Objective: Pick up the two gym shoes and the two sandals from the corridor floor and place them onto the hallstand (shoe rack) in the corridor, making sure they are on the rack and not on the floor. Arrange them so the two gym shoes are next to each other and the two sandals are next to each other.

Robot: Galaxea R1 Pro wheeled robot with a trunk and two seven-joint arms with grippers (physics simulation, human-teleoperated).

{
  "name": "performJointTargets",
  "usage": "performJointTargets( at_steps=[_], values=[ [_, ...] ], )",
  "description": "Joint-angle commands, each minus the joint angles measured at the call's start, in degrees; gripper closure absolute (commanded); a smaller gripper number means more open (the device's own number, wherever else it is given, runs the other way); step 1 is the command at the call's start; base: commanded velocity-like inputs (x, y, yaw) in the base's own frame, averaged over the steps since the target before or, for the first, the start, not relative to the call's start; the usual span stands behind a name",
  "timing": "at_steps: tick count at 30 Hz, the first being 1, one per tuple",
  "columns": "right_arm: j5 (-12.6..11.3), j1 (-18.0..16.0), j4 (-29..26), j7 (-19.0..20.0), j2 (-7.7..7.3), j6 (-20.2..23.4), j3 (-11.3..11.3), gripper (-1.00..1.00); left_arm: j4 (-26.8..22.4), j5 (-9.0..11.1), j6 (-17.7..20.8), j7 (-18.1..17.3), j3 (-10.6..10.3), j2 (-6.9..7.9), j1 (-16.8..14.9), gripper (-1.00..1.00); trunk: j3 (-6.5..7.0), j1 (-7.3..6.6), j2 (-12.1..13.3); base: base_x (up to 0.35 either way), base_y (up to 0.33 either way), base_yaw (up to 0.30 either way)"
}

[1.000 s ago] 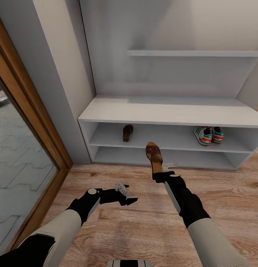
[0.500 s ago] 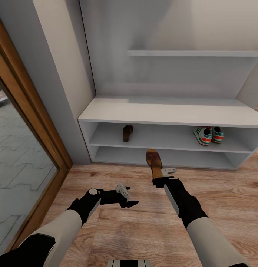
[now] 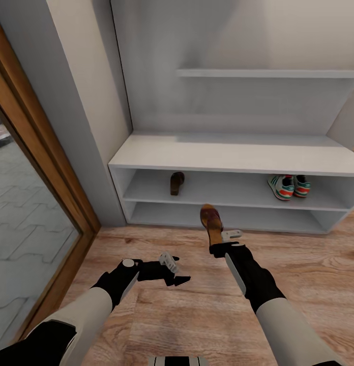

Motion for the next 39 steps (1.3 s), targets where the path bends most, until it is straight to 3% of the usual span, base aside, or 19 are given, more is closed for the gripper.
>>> performJointTargets(
  at_steps=[1,16,39],
  values=[
    [-0.5,0.0,-0.1,-0.5,-0.02,0.3,0.1,1.00,0.0,-0.6,-0.6,0.0,0.1,-0.02,0.0,-1.00,-0.05,0.00,0.0,0.146,0.191,0.000],
    [-0.4,0.0,-0.2,-0.4,-0.09,0.3,0.2,1.00,0.0,-0.6,-0.6,0.0,0.1,-0.04,0.0,-1.00,-0.05,0.00,0.0,0.150,0.244,0.000],
    [-0.4,0.0,-0.3,-0.4,-0.10,0.3,0.2,1.00,0.0,-0.6,-0.6,0.0,0.0,-0.07,0.0,-1.00,-1.12,0.00,0.0,0.044,-0.029,0.142]
  ],
)
